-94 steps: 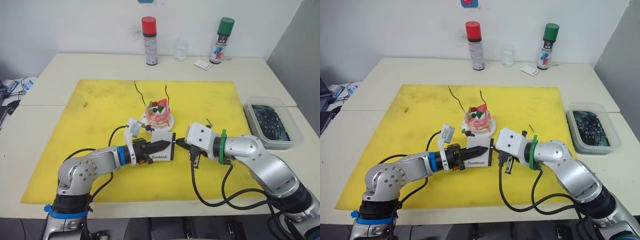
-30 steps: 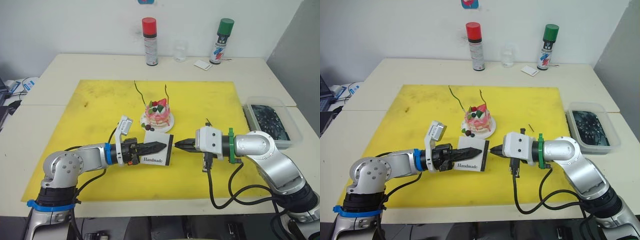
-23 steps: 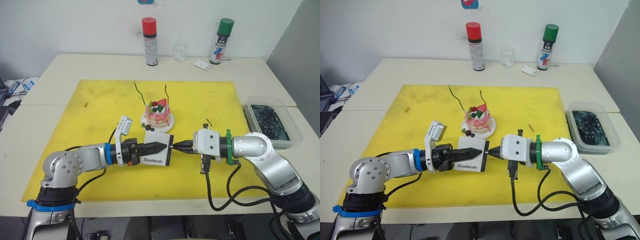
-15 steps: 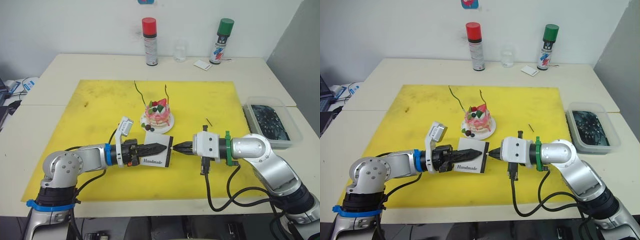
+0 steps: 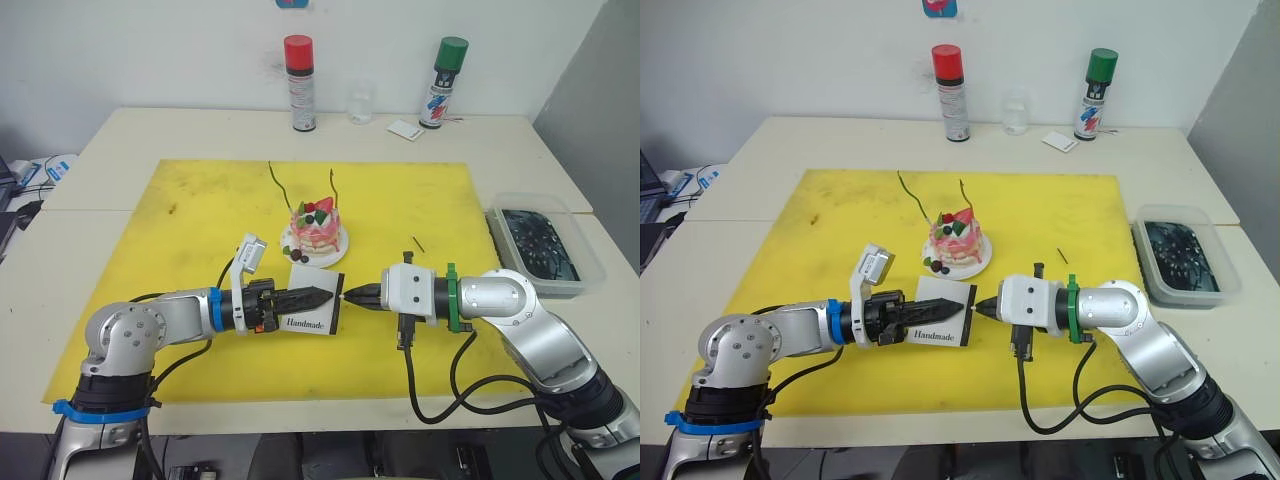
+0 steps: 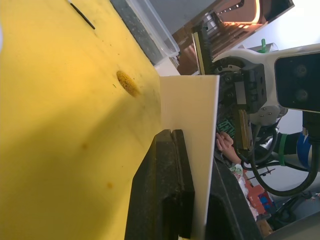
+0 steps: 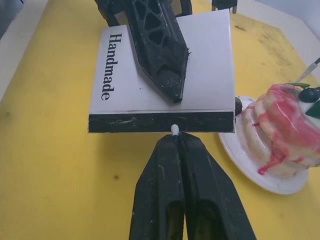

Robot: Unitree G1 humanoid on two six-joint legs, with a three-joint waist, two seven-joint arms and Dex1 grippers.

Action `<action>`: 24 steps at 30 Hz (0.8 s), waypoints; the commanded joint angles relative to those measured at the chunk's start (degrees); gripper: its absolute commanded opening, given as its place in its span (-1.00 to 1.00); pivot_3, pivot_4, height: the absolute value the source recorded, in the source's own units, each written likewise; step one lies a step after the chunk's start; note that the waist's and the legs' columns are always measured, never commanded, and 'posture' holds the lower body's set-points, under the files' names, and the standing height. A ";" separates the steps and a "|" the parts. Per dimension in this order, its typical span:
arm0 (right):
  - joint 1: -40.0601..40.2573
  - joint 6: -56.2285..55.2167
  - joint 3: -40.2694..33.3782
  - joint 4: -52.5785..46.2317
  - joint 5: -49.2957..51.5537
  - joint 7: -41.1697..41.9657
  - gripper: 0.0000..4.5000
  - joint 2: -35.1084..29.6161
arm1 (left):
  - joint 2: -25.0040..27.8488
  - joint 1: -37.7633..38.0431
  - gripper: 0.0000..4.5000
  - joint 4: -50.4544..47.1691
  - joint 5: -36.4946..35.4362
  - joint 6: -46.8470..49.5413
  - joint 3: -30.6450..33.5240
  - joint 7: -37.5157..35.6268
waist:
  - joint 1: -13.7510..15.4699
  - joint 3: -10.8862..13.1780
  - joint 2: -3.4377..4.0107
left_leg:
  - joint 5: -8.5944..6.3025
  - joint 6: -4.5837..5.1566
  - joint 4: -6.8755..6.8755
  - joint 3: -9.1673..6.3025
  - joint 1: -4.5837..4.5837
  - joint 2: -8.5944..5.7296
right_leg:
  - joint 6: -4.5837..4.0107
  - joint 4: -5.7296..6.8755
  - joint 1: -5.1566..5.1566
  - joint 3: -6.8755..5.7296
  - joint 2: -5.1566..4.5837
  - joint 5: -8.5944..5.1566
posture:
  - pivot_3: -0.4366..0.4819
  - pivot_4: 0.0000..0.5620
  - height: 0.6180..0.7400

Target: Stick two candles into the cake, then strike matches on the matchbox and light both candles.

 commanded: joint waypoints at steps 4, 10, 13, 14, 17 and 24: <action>1.24 -2.98 -2.24 -0.76 1.49 1.40 -0.98 -0.90 | -1.02 -0.26 -1.00 1.04 -0.22 -1.39 0.60 -1.97 | 0.00 0.00 0.00 | 0.00 0.00 0.00 0.00 0.00 0.00 | 0.00 0.00 0.00 0.01 0.00 0.00 | -0.05 -0.47 1.00; 2.76 -3.84 -3.25 -1.87 2.22 1.64 -0.98 -1.60 | -1.90 -0.79 -1.00 2.81 -0.72 -0.43 0.93 -1.59 | 0.00 0.00 0.00 | 0.00 0.00 0.00 0.00 0.00 0.00 | 0.00 0.00 0.00 0.00 0.00 0.00 | -0.05 -0.47 1.00; 3.24 -3.93 -2.84 -1.87 1.88 1.01 -0.98 -1.19 | -2.00 -0.91 -1.00 2.87 -0.87 -0.11 0.86 -1.67 | 0.00 0.00 0.00 | 0.00 0.00 0.00 0.00 0.00 0.00 | 0.00 0.01 0.00 0.00 0.00 0.00 | -0.05 -0.47 1.00; 3.30 -4.07 -2.65 -1.74 1.68 0.78 -0.98 -0.97 | -1.97 -0.91 -1.00 2.86 -0.87 -0.04 0.85 -1.75 | 0.00 0.00 0.00 | 0.00 0.00 0.00 0.00 0.01 0.00 | 0.00 0.01 0.00 0.00 0.00 0.00 | -0.05 -0.47 1.00; 3.08 -4.29 -2.34 -1.44 1.46 0.28 -0.98 -0.23 | -1.81 -0.78 -1.00 2.74 -0.82 0.15 0.83 -1.95 | 0.00 0.00 0.00 | 0.00 0.00 0.00 0.00 0.01 0.00 | 0.00 0.01 0.00 0.00 0.00 0.00 | -0.05 -0.47 1.00; 2.30 -4.81 -2.54 -0.54 1.07 0.51 -0.98 0.63 | -1.62 0.20 -1.00 1.87 -0.74 0.33 0.90 -1.67 | 0.00 0.00 0.00 | 0.00 0.00 0.00 0.00 0.00 0.00 | 0.00 0.01 0.00 0.00 0.00 0.00 | -0.05 -0.47 1.00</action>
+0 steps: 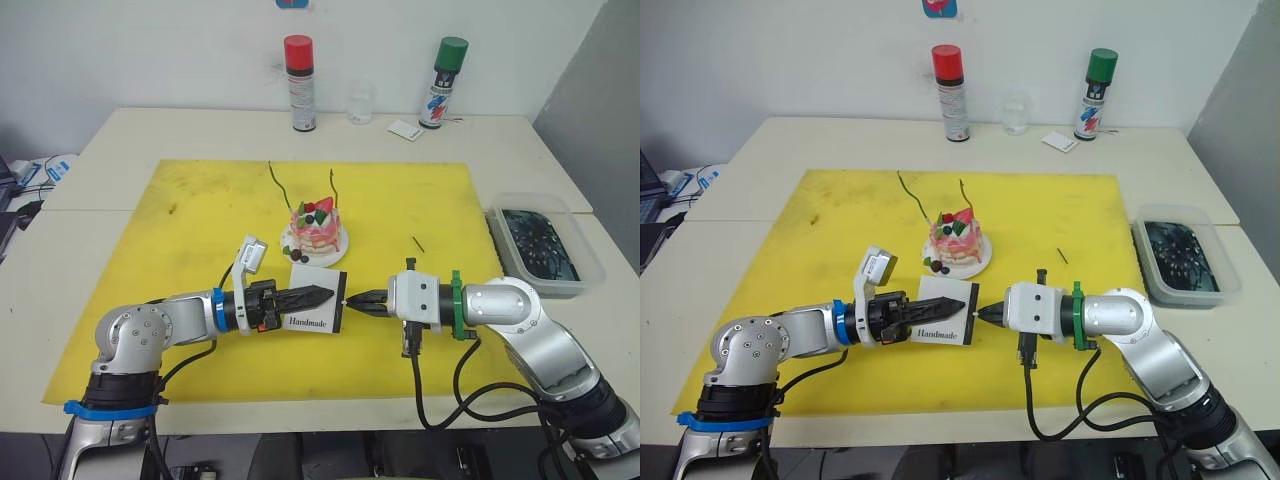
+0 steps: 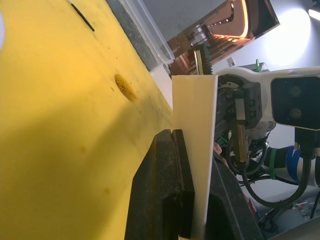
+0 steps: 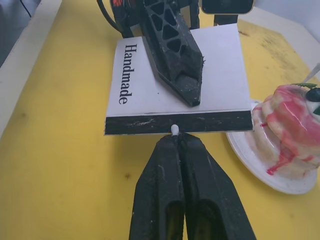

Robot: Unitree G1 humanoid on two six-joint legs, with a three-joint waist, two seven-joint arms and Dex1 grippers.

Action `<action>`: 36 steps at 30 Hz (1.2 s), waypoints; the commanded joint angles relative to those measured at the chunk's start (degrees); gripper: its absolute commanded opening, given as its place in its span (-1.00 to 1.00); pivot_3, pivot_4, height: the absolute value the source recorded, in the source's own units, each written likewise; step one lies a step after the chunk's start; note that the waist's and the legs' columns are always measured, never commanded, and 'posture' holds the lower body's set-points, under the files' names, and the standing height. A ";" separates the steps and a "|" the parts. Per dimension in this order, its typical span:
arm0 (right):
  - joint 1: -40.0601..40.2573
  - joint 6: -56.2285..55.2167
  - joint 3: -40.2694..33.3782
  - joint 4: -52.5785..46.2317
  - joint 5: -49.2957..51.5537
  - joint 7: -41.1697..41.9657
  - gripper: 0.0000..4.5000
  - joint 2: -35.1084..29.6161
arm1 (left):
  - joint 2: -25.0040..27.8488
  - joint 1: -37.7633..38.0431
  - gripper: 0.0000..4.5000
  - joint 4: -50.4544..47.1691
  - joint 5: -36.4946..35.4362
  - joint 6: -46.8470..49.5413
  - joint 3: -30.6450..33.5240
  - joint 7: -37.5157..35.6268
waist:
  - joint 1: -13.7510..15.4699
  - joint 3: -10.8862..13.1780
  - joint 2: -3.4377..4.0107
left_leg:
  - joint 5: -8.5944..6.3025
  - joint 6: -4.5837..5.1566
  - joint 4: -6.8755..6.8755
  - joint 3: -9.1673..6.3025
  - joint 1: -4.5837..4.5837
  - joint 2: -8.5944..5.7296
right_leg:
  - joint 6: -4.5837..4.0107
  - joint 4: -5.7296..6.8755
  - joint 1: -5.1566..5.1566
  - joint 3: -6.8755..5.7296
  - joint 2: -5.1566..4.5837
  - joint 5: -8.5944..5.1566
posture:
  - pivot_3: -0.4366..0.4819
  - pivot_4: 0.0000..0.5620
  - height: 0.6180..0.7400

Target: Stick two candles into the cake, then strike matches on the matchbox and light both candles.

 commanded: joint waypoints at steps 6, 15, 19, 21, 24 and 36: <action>-1.63 0.50 -1.69 -1.78 0.91 0.28 -0.98 -0.73 | 0.34 0.61 -1.00 -1.23 -0.05 -0.65 1.01 -0.49 | 0.00 0.00 0.00 | 0.00 0.00 0.00 0.00 0.00 0.00 | 0.00 0.00 0.00 0.00 0.00 0.00 | -0.05 -0.47 1.00; -3.29 8.51 -0.02 -3.51 0.03 -1.52 -0.98 -0.09 | 0.38 0.36 -1.00 -2.16 -0.13 -0.99 0.90 -0.91 | 0.01 0.00 0.00 | 0.00 0.00 0.00 -0.01 0.00 0.00 | 0.00 0.01 0.00 0.00 0.00 0.00 | -0.05 -0.47 1.00; -3.47 9.02 0.26 -3.44 -0.16 -1.68 -0.98 0.25 | 0.37 0.33 -1.00 -2.39 -0.26 -0.98 0.98 -0.84 | 0.00 0.00 0.00 | 0.00 0.00 0.00 0.00 0.00 0.00 | 0.00 0.00 0.00 0.00 0.00 0.00 | -0.05 -0.47 1.00; -3.62 9.42 -0.29 -3.99 0.37 -1.87 -0.98 0.66 | 0.23 0.56 -1.00 -2.50 -0.09 -1.15 1.12 -0.37 | 0.00 0.00 0.00 | 0.00 0.00 0.00 0.00 0.00 0.00 | 0.00 0.01 0.00 0.00 0.00 0.00 | -0.05 -0.47 1.00; -3.61 9.83 -0.84 -5.15 1.15 -1.47 -0.98 0.48 | 0.29 0.92 -1.00 -2.27 0.61 -1.65 1.25 -0.16 | -0.01 0.00 0.00 | 0.00 0.00 0.00 0.00 0.00 0.00 | 0.00 0.00 0.00 0.01 0.00 0.00 | -0.05 -0.47 1.00; -3.44 10.73 -1.23 -7.92 2.94 -1.38 -0.98 -0.99 | -0.17 0.89 -1.00 -2.43 4.55 -4.72 -0.07 -0.90 | 0.00 0.00 0.00 | 0.00 0.00 -0.01 0.00 0.00 0.00 | 0.00 0.00 -0.01 0.00 0.00 0.00 | -0.05 -0.47 1.00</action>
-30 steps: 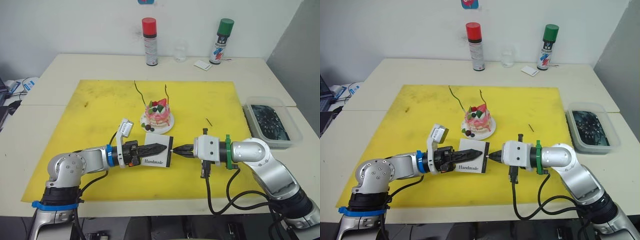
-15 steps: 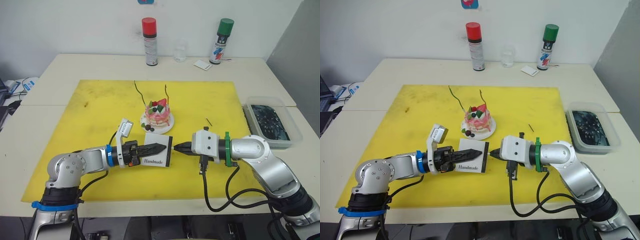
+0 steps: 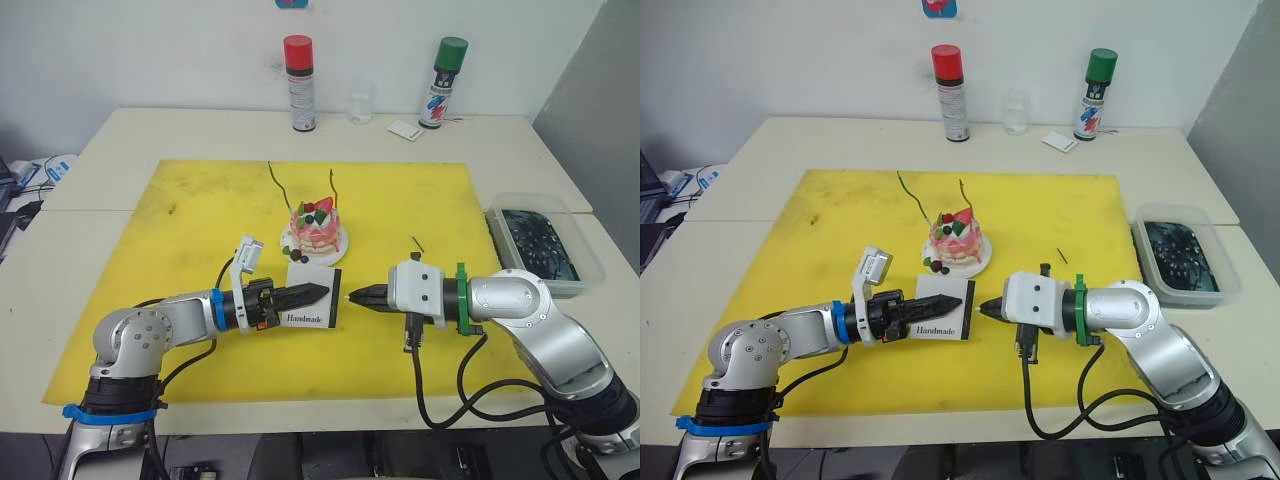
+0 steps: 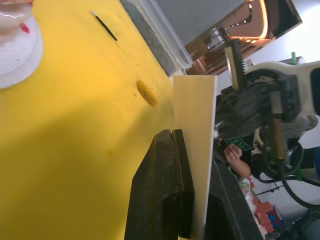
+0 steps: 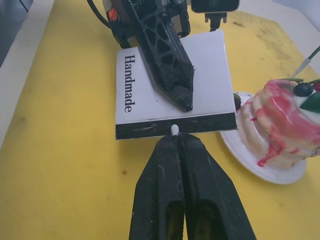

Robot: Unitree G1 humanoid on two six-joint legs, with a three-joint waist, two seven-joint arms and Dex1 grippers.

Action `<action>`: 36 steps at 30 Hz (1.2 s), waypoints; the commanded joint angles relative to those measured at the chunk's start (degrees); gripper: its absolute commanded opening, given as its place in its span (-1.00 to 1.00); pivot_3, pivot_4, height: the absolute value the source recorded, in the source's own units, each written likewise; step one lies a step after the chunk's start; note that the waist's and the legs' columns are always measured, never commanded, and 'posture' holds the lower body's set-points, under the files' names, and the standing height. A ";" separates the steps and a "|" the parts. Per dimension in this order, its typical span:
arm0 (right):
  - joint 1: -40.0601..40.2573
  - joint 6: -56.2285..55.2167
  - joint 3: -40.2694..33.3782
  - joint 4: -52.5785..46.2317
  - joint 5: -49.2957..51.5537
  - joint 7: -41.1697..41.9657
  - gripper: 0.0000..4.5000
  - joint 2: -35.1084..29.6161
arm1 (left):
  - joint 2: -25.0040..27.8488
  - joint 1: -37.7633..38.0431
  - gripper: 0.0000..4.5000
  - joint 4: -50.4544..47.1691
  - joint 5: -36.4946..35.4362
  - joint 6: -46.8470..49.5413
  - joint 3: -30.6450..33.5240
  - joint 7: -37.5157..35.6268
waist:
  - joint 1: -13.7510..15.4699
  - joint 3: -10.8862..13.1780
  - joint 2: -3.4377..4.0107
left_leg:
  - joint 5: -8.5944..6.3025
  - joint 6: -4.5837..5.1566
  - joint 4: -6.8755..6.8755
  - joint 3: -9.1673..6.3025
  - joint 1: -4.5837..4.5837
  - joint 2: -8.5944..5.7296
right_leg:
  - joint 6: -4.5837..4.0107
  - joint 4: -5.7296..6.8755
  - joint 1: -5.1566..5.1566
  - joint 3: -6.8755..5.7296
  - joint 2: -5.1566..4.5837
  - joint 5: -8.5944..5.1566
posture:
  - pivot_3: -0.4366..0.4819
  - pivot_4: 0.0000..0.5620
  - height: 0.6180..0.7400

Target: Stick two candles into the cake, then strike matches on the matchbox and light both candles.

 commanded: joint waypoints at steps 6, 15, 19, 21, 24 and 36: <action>-2.03 1.15 1.38 0.28 -1.86 -2.82 -0.98 1.86 | 0.29 -0.01 -1.00 -2.30 -0.11 -0.44 -0.65 -1.55 | 0.00 0.00 0.00 | 0.00 0.00 0.00 0.01 0.00 0.00 | 0.00 0.00 0.00 0.01 0.00 0.00 | -0.05 -0.47 1.00; -2.28 1.65 2.99 1.84 -3.27 -3.24 -0.98 1.89 | 0.15 0.26 -1.00 -3.00 -1.05 0.16 -0.02 -1.02 | -0.02 0.00 0.00 | 0.00 0.00 -0.01 0.01 0.00 0.00 | 0.00 -0.01 -0.01 0.00 0.00 0.00 | -0.05 -0.47 1.00; -2.13 1.69 3.31 2.17 -3.84 -3.39 -0.98 1.85 | 0.20 0.36 -1.00 -3.56 -1.85 0.65 0.06 -1.12 | -0.03 0.00 0.00 | 0.00 0.00 0.00 0.00 0.00 0.00 | 0.00 -0.01 -0.01 0.00 0.00 0.00 | -0.05 -0.47 1.00; -2.13 1.68 3.44 2.29 -3.98 -3.46 -0.98 1.94 | 0.24 0.40 -1.00 -3.95 -2.33 0.99 0.01 -1.27 | -0.03 0.00 0.00 | 0.00 0.00 0.00 0.00 0.00 0.00 | 0.00 -0.01 -0.01 0.00 0.00 0.00 | -0.05 -0.47 1.00; -2.16 1.66 3.76 2.50 -4.42 -3.48 -0.98 1.88 | 0.09 0.38 -1.00 -4.38 -2.59 1.26 -0.01 -1.33 | -0.04 0.00 0.00 | 0.00 0.00 -0.01 0.00 0.00 0.00 | 0.00 -0.01 -0.01 0.00 0.00 -0.01 | -0.05 -0.47 1.00; -3.01 2.44 4.43 2.33 -4.48 -4.88 -0.98 4.33 | -0.82 0.41 -1.00 -5.05 -3.47 2.36 -0.88 -2.14 | -0.03 0.00 0.00 | 0.00 0.00 -0.01 0.00 0.00 0.00 | 0.00 -0.01 -0.01 0.00 0.00 -0.01 | -0.05 -0.47 1.00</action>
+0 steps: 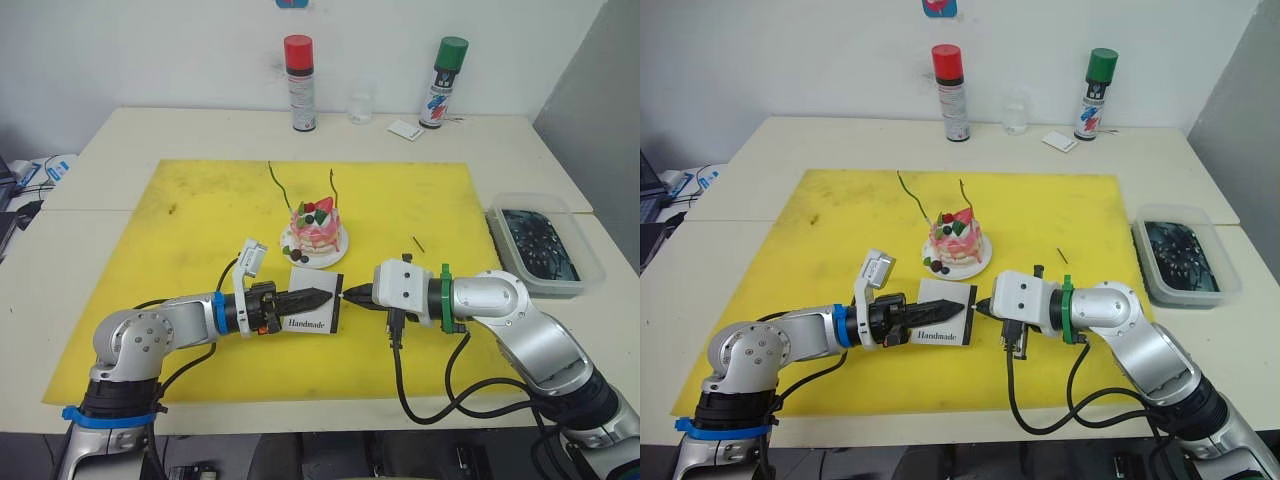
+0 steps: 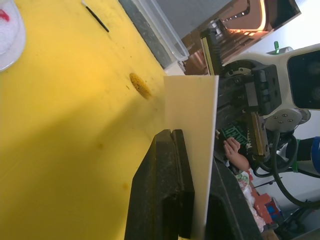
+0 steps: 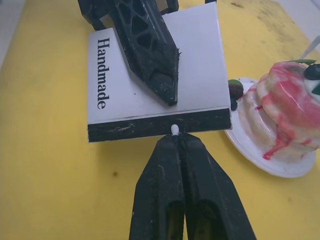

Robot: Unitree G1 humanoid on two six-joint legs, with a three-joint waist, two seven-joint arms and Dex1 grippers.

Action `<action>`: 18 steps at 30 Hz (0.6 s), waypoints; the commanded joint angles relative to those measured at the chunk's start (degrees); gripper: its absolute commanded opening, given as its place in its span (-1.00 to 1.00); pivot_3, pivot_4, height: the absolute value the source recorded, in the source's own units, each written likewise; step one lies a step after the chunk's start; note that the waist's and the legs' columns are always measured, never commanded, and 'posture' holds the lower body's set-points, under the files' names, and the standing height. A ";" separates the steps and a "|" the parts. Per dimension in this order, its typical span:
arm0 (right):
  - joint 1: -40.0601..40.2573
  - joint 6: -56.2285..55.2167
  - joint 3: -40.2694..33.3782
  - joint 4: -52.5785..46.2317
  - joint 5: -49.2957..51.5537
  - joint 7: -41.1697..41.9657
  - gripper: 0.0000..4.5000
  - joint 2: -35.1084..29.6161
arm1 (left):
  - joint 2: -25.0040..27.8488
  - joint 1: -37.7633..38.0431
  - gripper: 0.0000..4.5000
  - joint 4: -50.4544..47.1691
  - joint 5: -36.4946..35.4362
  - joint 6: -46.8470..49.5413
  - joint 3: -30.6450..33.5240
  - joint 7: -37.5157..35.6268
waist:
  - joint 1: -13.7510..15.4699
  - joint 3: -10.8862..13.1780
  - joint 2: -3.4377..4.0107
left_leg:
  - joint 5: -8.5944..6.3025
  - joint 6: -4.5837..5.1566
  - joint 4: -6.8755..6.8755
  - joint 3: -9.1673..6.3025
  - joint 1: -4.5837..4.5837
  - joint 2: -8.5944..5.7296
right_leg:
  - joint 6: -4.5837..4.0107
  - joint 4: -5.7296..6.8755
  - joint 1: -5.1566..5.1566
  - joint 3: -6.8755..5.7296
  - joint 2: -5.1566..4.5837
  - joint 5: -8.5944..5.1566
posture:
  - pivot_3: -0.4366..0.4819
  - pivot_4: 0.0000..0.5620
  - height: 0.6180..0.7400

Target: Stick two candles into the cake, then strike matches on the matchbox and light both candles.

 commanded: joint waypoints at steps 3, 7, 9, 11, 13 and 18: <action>-3.02 0.22 -1.76 2.51 -2.87 -5.68 -0.98 3.38 | -1.49 -0.12 -1.00 -4.91 -4.95 2.14 -1.39 -2.18 | -0.05 0.00 0.00 | 0.00 0.00 0.00 0.00 0.00 0.00 | 0.00 0.00 0.00 0.00 0.00 0.00 | -0.05 -0.47 1.00; -11.64 -1.31 -14.78 13.06 -4.97 -13.11 -0.98 0.16 | 5.15 10.87 -1.00 -14.65 -17.25 7.64 6.16 0.47 | -0.62 0.05 0.02 | 0.00 0.00 0.02 0.06 0.00 0.01 | 0.01 0.02 -0.05 0.13 -0.05 0.03 | -0.05 -0.47 1.00; -12.03 -0.79 -18.70 12.97 -3.77 -12.52 -0.98 -2.78 | 10.61 19.77 -1.00 -17.99 -19.51 8.70 11.74 0.40 | -0.58 0.04 0.00 | 0.00 0.01 -0.05 0.04 -0.01 0.01 | -0.18 0.00 -0.06 0.20 -0.29 0.15 | -0.05 -0.47 1.00; -10.67 0.83 -19.38 9.73 -2.06 -12.06 -0.98 -2.96 | 12.96 22.96 -1.00 -17.84 -20.45 7.00 14.17 2.08 | -0.14 0.02 -0.01 | -0.02 0.02 -0.16 0.02 -0.01 0.01 | -0.36 -0.09 -0.03 0.12 -0.32 0.04 | -0.05 -0.47 1.00; -9.60 3.36 -18.68 6.08 -0.55 -12.26 -0.98 -1.36 | 13.31 22.34 -1.00 -16.67 -20.11 5.00 14.41 3.49 | 0.21 0.01 0.03 | -0.02 0.02 -0.21 -0.12 0.01 -0.03 | -0.60 -0.03 -0.02 -0.02 -0.32 -0.13 | -0.05 -0.47 1.00; -10.70 5.46 -16.82 2.72 0.92 -11.98 -0.98 1.25 | 12.57 17.92 -1.00 -13.52 -17.93 2.04 12.24 5.53 | 0.05 0.14 0.23 | -0.01 0.00 -0.24 -0.22 0.03 0.06 | -0.51 0.15 -0.05 -0.03 -0.01 -0.33 | -0.05 -0.47 1.00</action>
